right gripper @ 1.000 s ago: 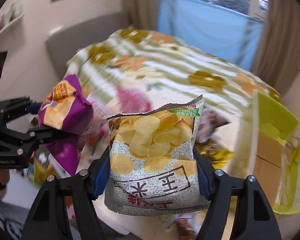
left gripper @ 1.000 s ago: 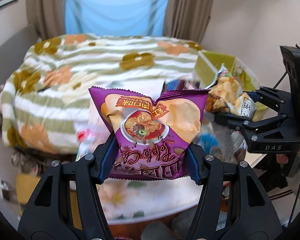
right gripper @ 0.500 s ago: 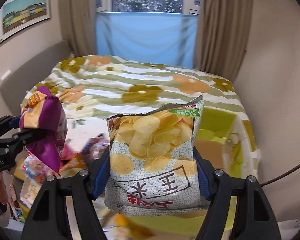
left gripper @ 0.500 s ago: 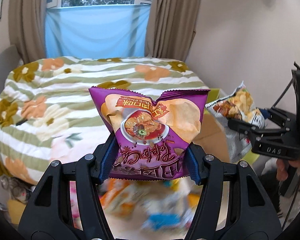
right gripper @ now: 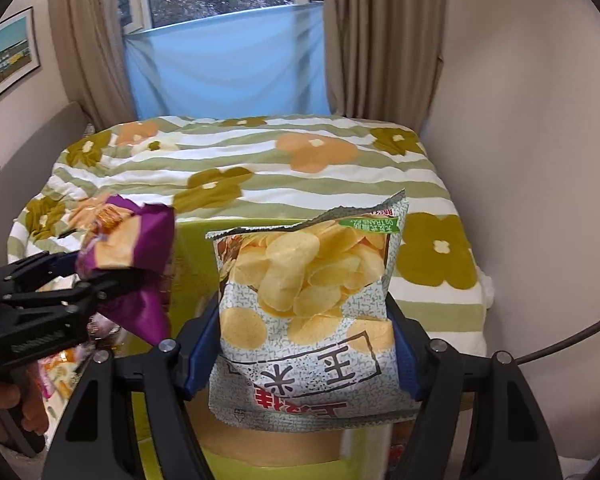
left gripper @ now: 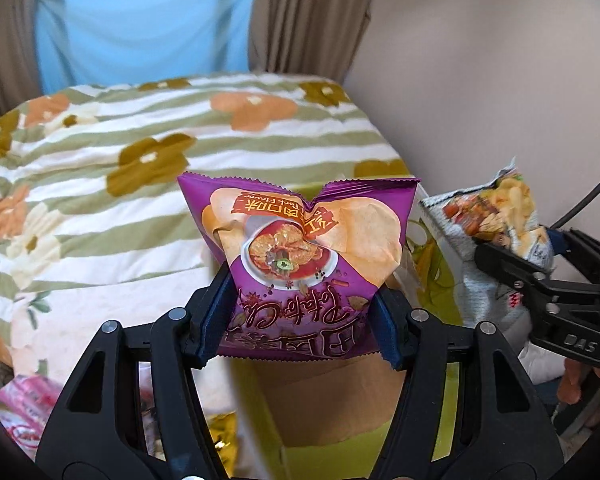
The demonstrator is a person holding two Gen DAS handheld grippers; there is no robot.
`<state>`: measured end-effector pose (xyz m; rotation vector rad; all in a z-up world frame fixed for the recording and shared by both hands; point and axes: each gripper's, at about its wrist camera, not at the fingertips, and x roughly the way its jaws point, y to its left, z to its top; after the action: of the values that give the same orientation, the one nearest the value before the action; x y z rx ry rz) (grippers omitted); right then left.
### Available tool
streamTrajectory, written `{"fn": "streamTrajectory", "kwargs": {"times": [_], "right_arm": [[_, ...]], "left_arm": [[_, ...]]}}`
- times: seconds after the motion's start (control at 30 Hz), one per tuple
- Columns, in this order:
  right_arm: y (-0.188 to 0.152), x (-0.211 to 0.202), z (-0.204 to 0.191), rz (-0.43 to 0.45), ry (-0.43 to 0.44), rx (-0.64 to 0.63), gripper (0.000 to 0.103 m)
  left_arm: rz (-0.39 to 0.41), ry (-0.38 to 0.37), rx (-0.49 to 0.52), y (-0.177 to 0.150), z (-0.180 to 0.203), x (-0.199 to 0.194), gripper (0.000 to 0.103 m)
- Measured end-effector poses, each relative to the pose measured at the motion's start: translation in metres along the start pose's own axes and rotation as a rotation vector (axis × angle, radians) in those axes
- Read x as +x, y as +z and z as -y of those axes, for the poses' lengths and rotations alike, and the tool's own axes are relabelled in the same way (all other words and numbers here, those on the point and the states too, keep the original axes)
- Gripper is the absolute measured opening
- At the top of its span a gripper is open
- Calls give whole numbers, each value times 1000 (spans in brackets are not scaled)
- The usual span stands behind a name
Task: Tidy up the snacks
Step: 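Lift the purple bag with the left tool while the right tool carries the white-green bag toward the box, then release the purple bag into the box with the left tool while the right tool drops the white-green bag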
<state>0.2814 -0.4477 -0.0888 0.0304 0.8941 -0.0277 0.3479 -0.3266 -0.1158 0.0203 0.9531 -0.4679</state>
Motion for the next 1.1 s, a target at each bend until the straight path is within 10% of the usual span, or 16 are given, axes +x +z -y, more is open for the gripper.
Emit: {"fn": "streamTrajectory", "kwargs": {"times": [0.07, 0.13, 1.03, 1.1], "right_arm": [[0, 5, 11, -14, -4, 24, 68], [-2, 8, 18, -24, -6, 47, 68], [6, 69, -3, -87, 88, 112, 70], [7, 84, -5, -117, 108, 92, 85]], "left_arm": [[2, -2, 28, 2, 10, 11, 66], [6, 6, 58, 0, 16, 15, 102], [-26, 58, -63, -47, -53, -27, 102], [-33, 65, -70, -50, -54, -27, 102]]}}
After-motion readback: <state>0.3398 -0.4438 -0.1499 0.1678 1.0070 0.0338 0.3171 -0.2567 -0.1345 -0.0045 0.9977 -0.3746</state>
